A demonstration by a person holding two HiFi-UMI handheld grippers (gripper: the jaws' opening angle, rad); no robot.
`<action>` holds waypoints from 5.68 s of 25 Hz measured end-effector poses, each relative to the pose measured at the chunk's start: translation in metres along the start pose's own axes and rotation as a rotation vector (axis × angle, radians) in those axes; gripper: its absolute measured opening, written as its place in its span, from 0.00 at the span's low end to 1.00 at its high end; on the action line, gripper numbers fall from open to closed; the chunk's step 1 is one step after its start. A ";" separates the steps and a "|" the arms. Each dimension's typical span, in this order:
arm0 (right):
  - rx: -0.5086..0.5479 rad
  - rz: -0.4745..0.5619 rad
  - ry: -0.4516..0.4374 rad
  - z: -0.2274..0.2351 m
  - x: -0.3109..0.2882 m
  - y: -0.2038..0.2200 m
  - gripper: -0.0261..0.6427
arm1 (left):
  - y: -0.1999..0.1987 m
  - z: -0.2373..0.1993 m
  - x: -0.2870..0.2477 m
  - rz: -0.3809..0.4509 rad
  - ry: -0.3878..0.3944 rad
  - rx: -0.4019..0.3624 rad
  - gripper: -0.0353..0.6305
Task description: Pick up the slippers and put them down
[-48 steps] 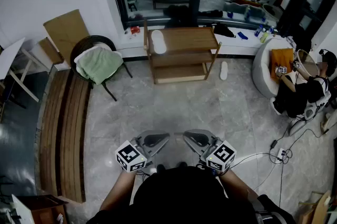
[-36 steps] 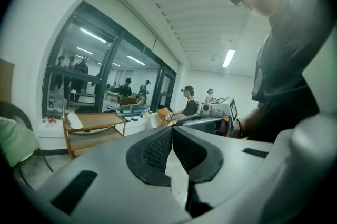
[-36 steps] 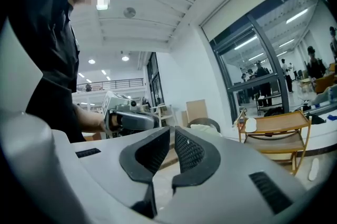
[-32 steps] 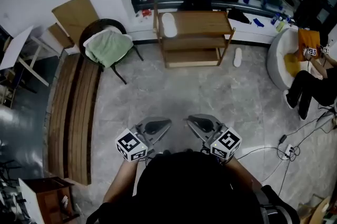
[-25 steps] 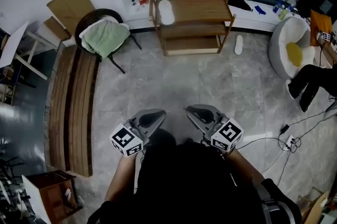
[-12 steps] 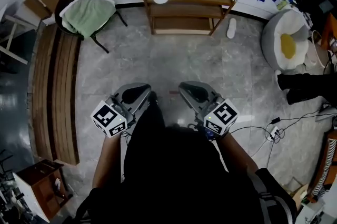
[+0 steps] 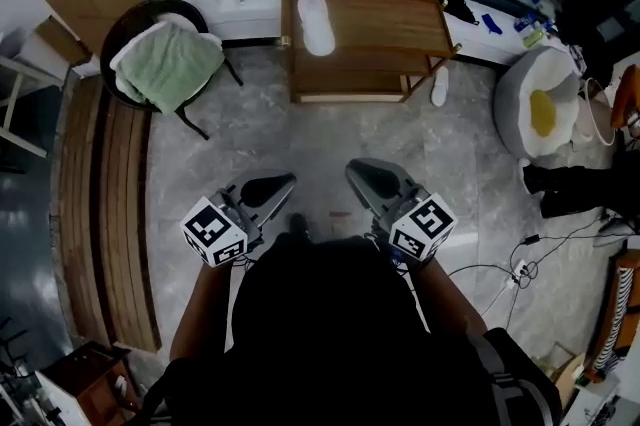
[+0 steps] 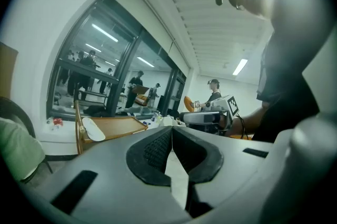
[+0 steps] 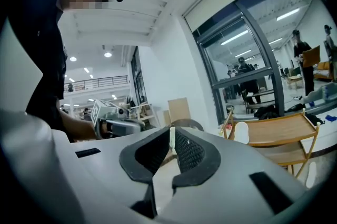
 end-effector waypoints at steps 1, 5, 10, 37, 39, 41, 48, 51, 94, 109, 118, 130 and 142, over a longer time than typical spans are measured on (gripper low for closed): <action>-0.005 0.007 0.006 0.004 -0.008 -0.007 0.10 | -0.002 -0.009 -0.001 0.000 0.013 -0.004 0.07; -0.021 0.003 0.014 0.018 -0.029 -0.019 0.10 | -0.005 -0.042 -0.011 0.004 0.039 0.014 0.07; -0.041 -0.039 0.025 0.049 -0.049 -0.017 0.10 | -0.014 -0.072 -0.026 0.006 0.062 0.031 0.07; -0.205 -0.185 -0.337 0.307 -0.171 -0.059 0.10 | -0.122 -0.281 -0.192 -0.087 -0.168 0.141 0.07; -0.273 -0.189 -0.365 0.317 -0.186 -0.050 0.10 | -0.114 -0.291 -0.196 -0.109 -0.172 0.155 0.07; -0.338 -0.200 -0.378 0.325 -0.198 -0.039 0.10 | -0.106 -0.300 -0.201 -0.127 -0.180 0.157 0.07; -0.594 -0.214 -0.384 0.355 -0.241 0.016 0.18 | -0.063 -0.329 -0.227 -0.137 -0.201 0.123 0.07; -0.703 -0.203 -0.342 0.369 -0.256 0.044 0.20 | -0.045 -0.337 -0.236 -0.134 -0.189 0.142 0.07; -1.154 -0.059 -0.277 0.405 -0.349 0.129 0.16 | 0.063 -0.353 -0.274 -0.193 -0.041 0.118 0.07; -1.095 0.104 -0.321 0.419 -0.330 0.069 0.13 | 0.041 -0.351 -0.266 -0.166 -0.054 0.106 0.07; -0.903 0.248 -0.334 0.417 -0.278 -0.061 0.13 | -0.068 -0.358 -0.242 -0.072 -0.074 0.066 0.07; -0.577 0.476 -0.393 0.368 -0.178 -0.251 0.13 | -0.259 -0.317 -0.196 0.100 -0.024 -0.204 0.07; -0.313 0.630 -0.456 0.302 -0.101 -0.325 0.12 | -0.344 -0.264 -0.144 0.138 -0.035 -0.402 0.07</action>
Point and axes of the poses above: the fingertips, and each gripper's own axes: x backward along the fingers, z to its right, y out of its underside, the point moved 1 cm from there along x, backward along the fingers, and after that the axes turned 14 degrees about -z, right-handed, at the moved point
